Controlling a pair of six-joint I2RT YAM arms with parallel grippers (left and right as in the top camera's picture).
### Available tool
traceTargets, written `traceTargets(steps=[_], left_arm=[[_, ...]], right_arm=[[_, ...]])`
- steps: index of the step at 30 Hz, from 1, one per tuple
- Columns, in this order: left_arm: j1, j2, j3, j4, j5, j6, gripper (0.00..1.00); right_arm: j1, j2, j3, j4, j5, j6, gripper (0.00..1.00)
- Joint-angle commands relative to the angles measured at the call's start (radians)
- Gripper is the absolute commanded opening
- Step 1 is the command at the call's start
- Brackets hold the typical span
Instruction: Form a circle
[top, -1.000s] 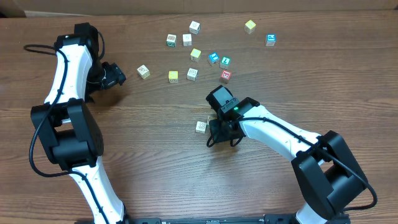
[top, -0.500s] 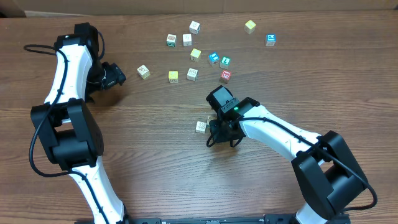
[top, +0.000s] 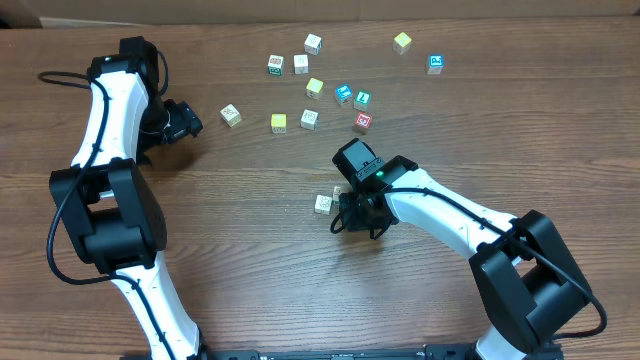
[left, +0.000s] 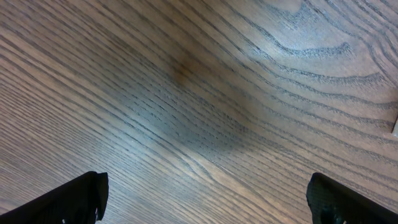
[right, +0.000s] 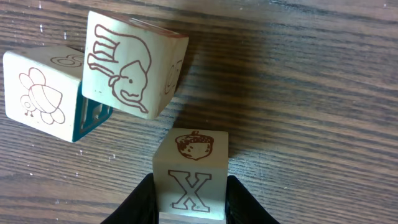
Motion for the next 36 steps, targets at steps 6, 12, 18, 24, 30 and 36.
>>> traceTargets(steps=[6, 12, 18, 24, 30, 36], left_arm=[[-0.006, 0.013, -0.004, 0.0, 0.002, -0.021, 1.0], [-0.006, 0.013, -0.004, 0.0, 0.002, -0.021, 1.0], [-0.006, 0.013, -0.004, 0.0, 0.002, -0.021, 0.99], [-0.006, 0.013, -0.004, 0.0, 0.002, -0.021, 1.0], [-0.006, 0.013, -0.004, 0.0, 0.002, -0.021, 1.0], [-0.006, 0.013, -0.004, 0.0, 0.002, -0.021, 1.0]], right_arm=[[0.002, 0.003, 0.015, -0.001, -0.005, 0.046, 0.29], [0.002, 0.003, 0.034, 0.006, 0.005, 0.045, 0.29], [0.002, 0.003, 0.038, 0.018, 0.006, 0.045, 0.28], [0.002, 0.003, 0.038, 0.019, 0.006, 0.045, 0.27], [0.001, 0.003, 0.038, 0.03, 0.006, 0.046, 0.28], [-0.027, 0.003, 0.038, 0.031, -0.003, 0.072, 0.27]])
